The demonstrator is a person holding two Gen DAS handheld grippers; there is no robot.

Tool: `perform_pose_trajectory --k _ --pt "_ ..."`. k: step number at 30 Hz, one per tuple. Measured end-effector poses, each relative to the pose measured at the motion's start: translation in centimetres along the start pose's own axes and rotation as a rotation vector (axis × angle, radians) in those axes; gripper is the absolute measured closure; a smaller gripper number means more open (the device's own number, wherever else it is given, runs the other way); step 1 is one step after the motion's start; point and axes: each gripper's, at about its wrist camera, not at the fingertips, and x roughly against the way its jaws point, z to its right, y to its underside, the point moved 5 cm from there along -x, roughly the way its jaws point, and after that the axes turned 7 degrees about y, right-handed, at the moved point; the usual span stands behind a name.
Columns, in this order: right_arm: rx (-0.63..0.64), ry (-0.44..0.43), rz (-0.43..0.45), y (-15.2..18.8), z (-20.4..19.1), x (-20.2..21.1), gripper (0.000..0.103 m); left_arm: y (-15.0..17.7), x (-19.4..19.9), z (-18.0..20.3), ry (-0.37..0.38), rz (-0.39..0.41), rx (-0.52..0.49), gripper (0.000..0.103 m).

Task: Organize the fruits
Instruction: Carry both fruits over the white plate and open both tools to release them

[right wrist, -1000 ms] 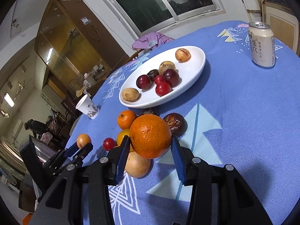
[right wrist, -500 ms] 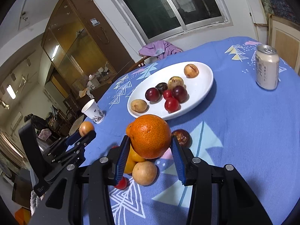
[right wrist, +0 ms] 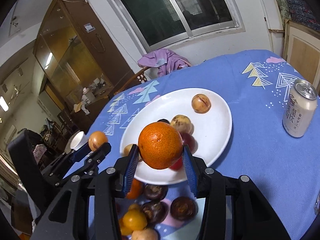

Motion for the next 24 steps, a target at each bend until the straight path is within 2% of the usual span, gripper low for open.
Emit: perform_pose_trajectory --k 3,11,14,15,16,17,22,24 --pt "-0.010 0.029 -0.020 -0.1 1.1 -1.7 0.058 0.0 -2.0 -0.7 0.029 -0.033 0.044 0.063" --pt "-0.027 0.080 -0.070 -0.2 3.0 -5.3 0.058 1.6 -6.0 -2.2 0.049 -0.109 0.079 0.062" --pt "-0.023 0.099 -0.067 -0.1 3.1 -5.6 0.054 1.6 -6.2 -2.0 0.033 -0.103 0.062 0.045" --pt "-0.023 0.093 -0.068 -0.2 3.1 -5.5 0.052 1.7 -6.0 -1.8 0.029 -0.100 0.060 0.035" --pt "-0.029 0.095 -0.061 -0.3 3.2 -5.3 0.047 1.6 -5.8 -1.7 0.025 -0.094 0.056 0.031" --pt "-0.035 0.098 -0.048 -0.4 3.2 -5.0 0.045 1.5 -5.5 -1.6 0.020 -0.083 0.050 0.028" --pt "-0.041 0.066 -0.009 -1.2 2.6 -2.8 0.045 0.7 -3.3 -1.0 0.003 -0.037 0.016 0.023" --pt "-0.041 0.036 0.016 -1.5 1.9 -1.3 0.045 0.4 -1.9 -1.1 -0.006 -0.015 0.016 0.014"
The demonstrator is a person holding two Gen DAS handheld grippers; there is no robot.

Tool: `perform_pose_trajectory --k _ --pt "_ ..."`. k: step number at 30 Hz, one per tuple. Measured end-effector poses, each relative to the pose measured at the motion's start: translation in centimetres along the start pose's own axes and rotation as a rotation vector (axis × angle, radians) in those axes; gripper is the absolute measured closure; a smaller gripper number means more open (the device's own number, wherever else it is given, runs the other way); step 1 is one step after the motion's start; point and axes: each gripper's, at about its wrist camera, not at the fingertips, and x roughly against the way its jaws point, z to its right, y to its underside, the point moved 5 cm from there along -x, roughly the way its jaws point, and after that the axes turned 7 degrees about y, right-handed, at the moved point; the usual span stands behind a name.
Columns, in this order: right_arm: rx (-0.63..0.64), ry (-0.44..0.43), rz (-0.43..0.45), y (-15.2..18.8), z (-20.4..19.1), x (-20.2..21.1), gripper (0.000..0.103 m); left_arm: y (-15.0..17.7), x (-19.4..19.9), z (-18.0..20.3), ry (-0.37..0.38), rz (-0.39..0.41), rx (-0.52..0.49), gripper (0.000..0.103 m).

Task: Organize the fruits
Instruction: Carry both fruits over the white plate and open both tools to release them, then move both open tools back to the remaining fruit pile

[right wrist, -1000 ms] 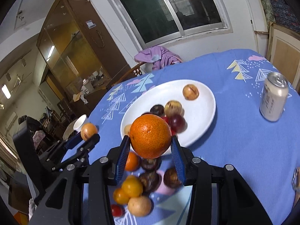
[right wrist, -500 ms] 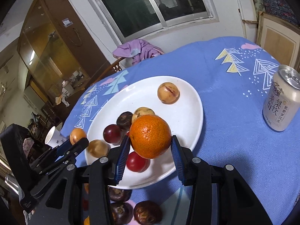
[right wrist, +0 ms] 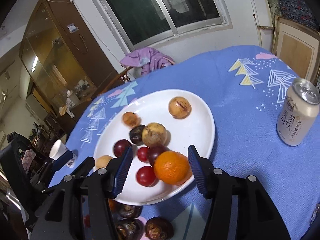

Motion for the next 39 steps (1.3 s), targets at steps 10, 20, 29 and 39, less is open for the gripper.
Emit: perform_pose_trajectory --k 10,20,29,39 --pt "0.087 -0.104 0.095 3.2 -4.4 8.2 0.028 3.1 7.7 -3.3 -0.043 0.057 0.053 0.006" --pt "-0.049 -0.105 0.022 9.4 -0.6 8.9 0.019 10.8 8.7 -3.8 0.008 -0.071 0.096 0.006" --pt "-0.110 -0.120 0.005 9.1 0.9 8.7 0.019 12.1 7.3 -1.3 0.059 -0.122 0.010 0.035" --pt "-0.091 -0.121 -0.006 9.2 0.4 8.6 0.019 12.9 6.1 0.6 0.113 -0.155 -0.064 0.048"
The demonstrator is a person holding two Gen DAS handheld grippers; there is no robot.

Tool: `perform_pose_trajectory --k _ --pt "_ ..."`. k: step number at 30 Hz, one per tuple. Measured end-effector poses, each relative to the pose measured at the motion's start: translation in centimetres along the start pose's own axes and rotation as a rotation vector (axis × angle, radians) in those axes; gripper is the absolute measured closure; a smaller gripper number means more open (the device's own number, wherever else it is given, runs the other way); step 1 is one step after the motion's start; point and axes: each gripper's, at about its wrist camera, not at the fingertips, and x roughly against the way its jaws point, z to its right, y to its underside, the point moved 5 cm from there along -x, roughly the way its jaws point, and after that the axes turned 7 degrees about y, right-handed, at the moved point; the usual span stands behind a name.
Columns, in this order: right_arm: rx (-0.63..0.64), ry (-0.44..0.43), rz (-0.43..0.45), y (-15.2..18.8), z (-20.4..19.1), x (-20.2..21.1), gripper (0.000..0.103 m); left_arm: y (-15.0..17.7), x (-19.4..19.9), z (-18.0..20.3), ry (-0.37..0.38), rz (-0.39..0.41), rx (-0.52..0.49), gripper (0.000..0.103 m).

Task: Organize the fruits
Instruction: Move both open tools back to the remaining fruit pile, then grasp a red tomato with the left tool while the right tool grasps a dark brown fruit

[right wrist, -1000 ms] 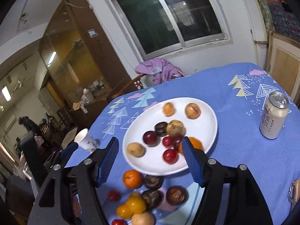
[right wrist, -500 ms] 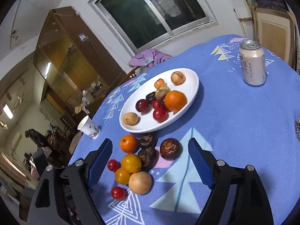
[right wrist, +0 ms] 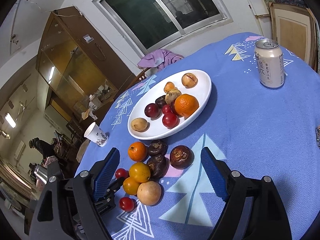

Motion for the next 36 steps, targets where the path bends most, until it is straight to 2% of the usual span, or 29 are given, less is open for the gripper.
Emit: perform_pose_trajectory --k 3,5,10,14,18,30,36 --pt "0.009 0.009 -0.006 0.0 0.1 -0.2 0.019 0.0 -0.6 0.0 0.026 -0.022 0.011 0.052" --pt "0.011 0.017 -0.017 0.1 0.2 -0.6 0.019 0.0 -0.9 -0.2 0.043 -0.031 0.024 0.059" --pt "0.012 0.032 -0.043 0.5 0.4 -1.5 0.019 0.0 -1.6 -0.4 0.056 -0.059 0.047 0.060" --pt "0.011 0.043 -0.056 0.7 0.5 -2.0 0.019 0.1 -2.2 -0.4 0.038 -0.088 0.046 0.060" --pt "0.031 0.057 -0.075 1.0 0.4 -2.7 0.019 -0.1 -2.4 -0.3 0.018 -0.087 0.045 0.060" --pt "0.108 0.131 -0.133 1.1 0.2 -5.7 0.019 -0.3 -2.6 -0.6 0.037 -0.082 0.075 0.064" --pt "0.201 0.216 -0.145 1.2 0.1 -7.0 0.038 -0.3 -2.6 -0.6 0.033 -0.084 0.072 0.064"
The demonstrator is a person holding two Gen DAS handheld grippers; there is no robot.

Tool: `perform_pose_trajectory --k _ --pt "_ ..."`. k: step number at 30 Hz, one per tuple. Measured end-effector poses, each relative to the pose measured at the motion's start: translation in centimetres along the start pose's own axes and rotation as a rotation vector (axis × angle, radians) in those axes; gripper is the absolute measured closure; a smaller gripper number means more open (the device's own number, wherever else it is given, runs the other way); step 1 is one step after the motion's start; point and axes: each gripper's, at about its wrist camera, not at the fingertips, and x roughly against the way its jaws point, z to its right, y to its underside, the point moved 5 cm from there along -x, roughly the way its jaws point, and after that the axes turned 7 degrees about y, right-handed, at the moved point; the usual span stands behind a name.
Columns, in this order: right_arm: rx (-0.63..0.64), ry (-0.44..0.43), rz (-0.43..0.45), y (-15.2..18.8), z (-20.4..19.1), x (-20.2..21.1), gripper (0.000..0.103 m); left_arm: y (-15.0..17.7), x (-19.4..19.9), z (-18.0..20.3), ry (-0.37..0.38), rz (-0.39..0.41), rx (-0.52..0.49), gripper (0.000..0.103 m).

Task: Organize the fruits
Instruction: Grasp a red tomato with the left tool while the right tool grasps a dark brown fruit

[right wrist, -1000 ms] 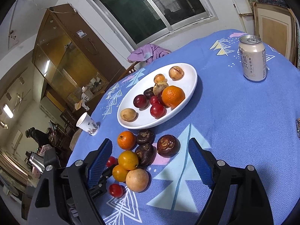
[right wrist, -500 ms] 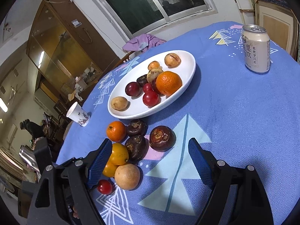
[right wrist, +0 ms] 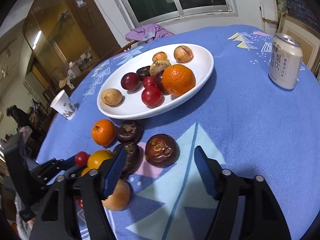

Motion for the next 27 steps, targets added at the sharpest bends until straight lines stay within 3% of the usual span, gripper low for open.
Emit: perform_pose_trajectory --k 4,18,21,23,27 --pt "-0.002 0.020 -0.011 -0.4 0.4 -0.8 0.045 0.0 -0.1 0.0 -0.002 0.000 -0.001 0.063" --pt "0.075 0.067 -0.028 0.0 -1.0 -2.4 0.046 0.0 -0.1 0.1 -0.005 -0.001 -0.004 0.063" --pt "0.111 0.094 -0.020 0.2 -1.2 -2.3 0.050 0.0 -0.2 0.0 -0.001 -0.001 0.000 0.063" --pt "0.114 0.086 -0.020 0.2 -1.2 -2.2 0.060 0.0 -0.2 0.0 0.002 0.000 0.002 0.063" --pt "0.149 0.103 -0.006 0.5 -1.5 -1.9 0.060 0.1 0.0 -0.2 0.016 0.005 0.014 0.063"
